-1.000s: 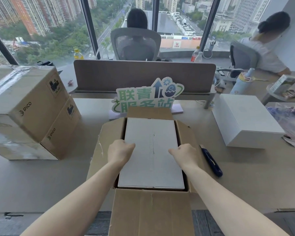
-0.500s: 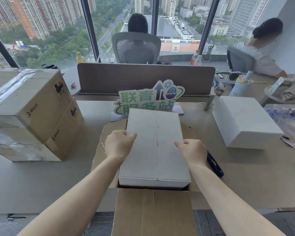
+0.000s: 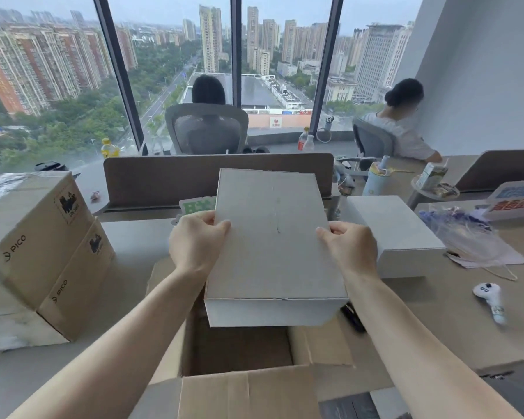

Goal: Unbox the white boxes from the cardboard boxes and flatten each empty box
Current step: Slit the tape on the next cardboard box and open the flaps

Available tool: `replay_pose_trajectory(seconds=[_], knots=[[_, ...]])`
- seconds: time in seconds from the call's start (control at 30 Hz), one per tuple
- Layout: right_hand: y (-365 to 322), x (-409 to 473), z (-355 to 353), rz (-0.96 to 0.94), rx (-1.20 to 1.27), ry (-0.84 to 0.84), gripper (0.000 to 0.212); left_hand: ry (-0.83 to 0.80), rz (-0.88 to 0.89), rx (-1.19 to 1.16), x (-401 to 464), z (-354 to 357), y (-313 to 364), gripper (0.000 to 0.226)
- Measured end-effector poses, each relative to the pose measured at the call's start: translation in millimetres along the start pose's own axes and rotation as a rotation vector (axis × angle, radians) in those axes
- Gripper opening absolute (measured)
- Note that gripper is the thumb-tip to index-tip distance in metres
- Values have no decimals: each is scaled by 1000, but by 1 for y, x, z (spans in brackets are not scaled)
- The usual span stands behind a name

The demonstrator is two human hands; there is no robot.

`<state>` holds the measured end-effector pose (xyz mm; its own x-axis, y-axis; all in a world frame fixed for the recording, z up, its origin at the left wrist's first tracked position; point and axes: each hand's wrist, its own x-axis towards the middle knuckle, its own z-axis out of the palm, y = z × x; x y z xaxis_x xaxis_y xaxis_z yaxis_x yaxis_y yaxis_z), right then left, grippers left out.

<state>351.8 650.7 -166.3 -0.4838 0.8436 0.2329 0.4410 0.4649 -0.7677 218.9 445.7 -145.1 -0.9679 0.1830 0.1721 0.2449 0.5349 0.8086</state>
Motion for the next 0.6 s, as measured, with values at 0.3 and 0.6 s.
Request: replay_pose_trajectory(seconds=[0.3,0.6], knots=[[52,114,-92,5,159,147,32,10,99,-96,14,115,125,26],[181,284,-165,10,71,14,25,-16,-18,-75,8,310,222,17]])
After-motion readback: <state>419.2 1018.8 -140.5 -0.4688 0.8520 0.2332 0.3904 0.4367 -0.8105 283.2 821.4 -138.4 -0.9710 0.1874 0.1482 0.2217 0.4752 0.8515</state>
